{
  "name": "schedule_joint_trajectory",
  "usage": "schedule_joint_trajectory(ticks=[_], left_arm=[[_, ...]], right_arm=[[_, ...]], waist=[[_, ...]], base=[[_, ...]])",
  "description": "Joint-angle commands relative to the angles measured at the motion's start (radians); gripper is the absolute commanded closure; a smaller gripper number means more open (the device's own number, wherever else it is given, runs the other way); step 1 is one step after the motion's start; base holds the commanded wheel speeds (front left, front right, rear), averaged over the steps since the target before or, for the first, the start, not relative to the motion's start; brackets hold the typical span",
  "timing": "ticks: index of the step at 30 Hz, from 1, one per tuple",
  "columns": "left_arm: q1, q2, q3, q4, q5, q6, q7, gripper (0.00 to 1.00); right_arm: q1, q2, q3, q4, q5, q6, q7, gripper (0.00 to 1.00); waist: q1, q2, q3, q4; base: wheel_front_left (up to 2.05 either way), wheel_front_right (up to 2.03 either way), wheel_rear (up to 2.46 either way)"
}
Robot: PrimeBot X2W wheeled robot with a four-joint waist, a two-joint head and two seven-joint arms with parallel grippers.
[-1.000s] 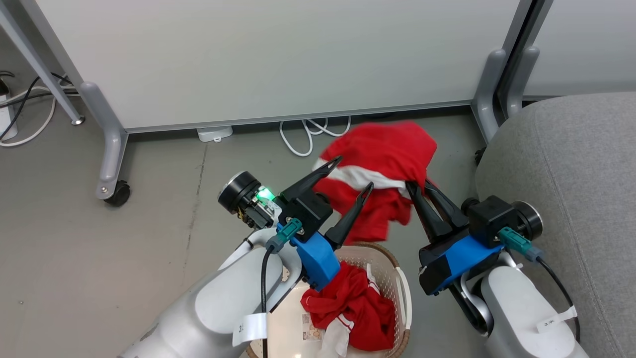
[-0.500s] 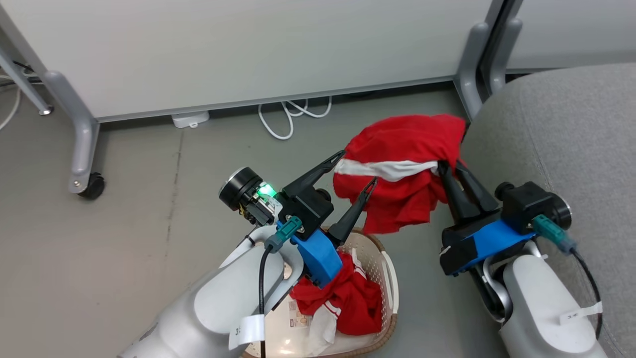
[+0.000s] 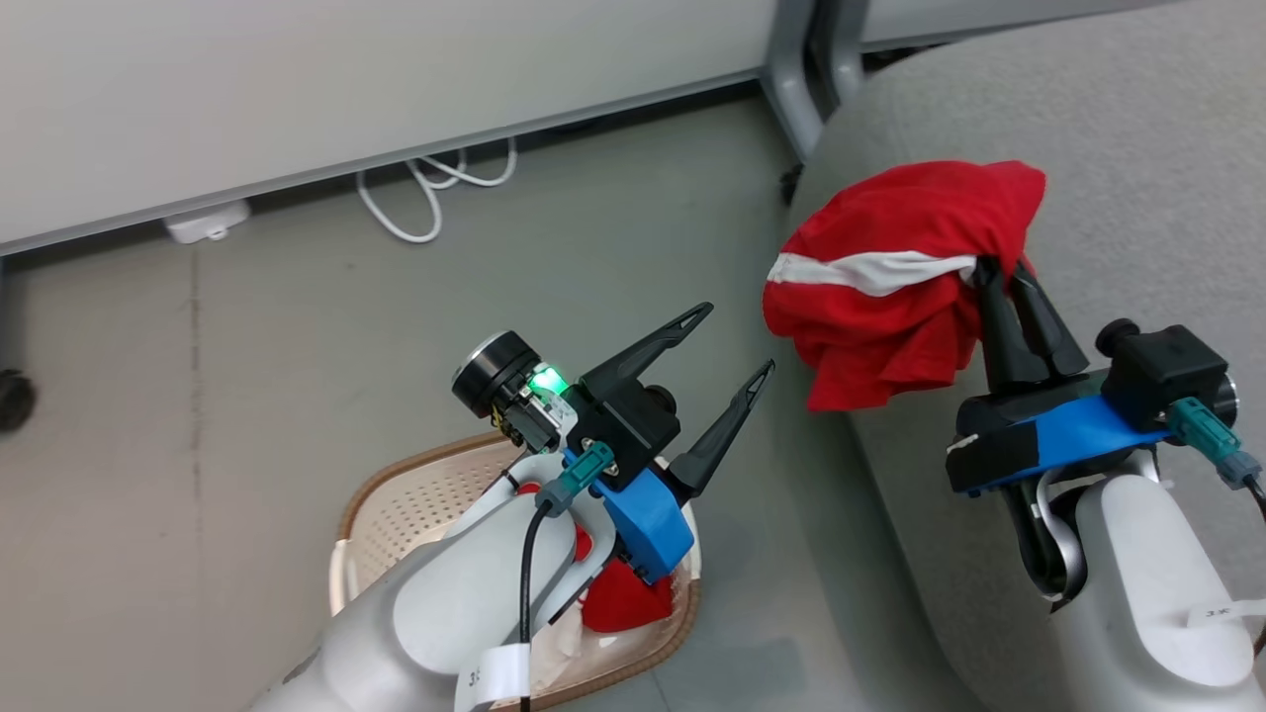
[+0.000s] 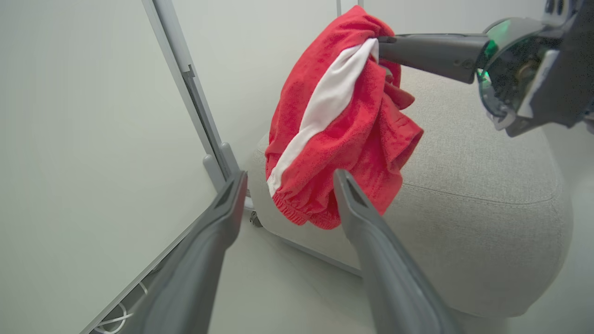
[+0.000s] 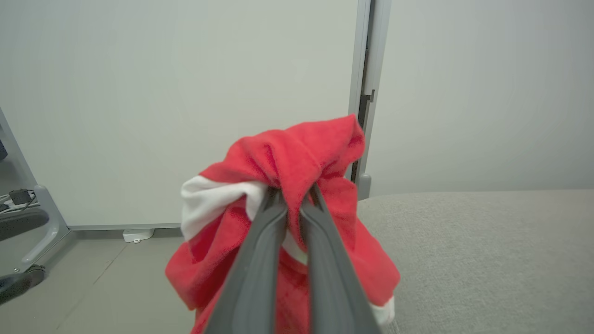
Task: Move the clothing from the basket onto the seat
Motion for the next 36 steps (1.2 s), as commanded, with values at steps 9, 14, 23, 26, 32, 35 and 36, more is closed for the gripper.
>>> schedule_joint_trajectory(ticks=[9,14,23,26,32,35,36], left_arm=[[0.016,0.007,-0.006,-0.013,0.027,-0.019,-0.003,0.0],[0.021,0.005,-0.015,-0.015,0.038,-0.026,-0.003,0.0],[0.029,-0.002,-0.02,-0.009,0.044,-0.034,-0.003,0.0],[0.026,-0.003,-0.019,-0.008,0.048,-0.035,-0.003,0.0],[0.024,-0.001,-0.014,-0.012,0.052,-0.039,-0.003,0.0],[0.018,0.002,-0.012,-0.016,0.053,-0.04,-0.003,0.0],[0.015,0.005,-0.01,-0.018,0.054,-0.04,-0.003,0.0]], right_arm=[[0.036,0.006,-0.103,-0.04,-0.01,0.0,-0.004,1.0],[0.057,0.012,-0.152,-0.056,-0.014,0.0,-0.004,1.0],[0.086,0.025,-0.187,-0.084,-0.015,0.0,-0.004,1.0],[0.094,0.029,-0.189,-0.091,-0.016,0.0,-0.004,1.0],[0.095,0.038,-0.196,-0.095,-0.012,0.0,-0.004,1.0],[0.093,0.04,-0.202,-0.1,-0.013,0.0,-0.004,1.0],[0.087,0.042,-0.204,-0.102,-0.013,0.0,-0.004,1.0]], waist=[[-0.0001,0.0,0.049,-0.146],[-0.0001,0.0,0.063,-0.192],[-0.0001,0.0,0.076,-0.247],[-0.0001,0.0,0.081,-0.255],[-0.0001,0.0,0.088,-0.261],[-0.0001,0.0,0.096,-0.26],[-0.0001,0.0,0.1,-0.26]], base=[[0.0,0.0,0.0],[0.0,0.0,0.0],[0.0,0.0,0.0],[0.0,0.0,0.0],[0.0,0.0,0.0],[0.0,0.0,0.0],[0.0,0.0,0.0]])
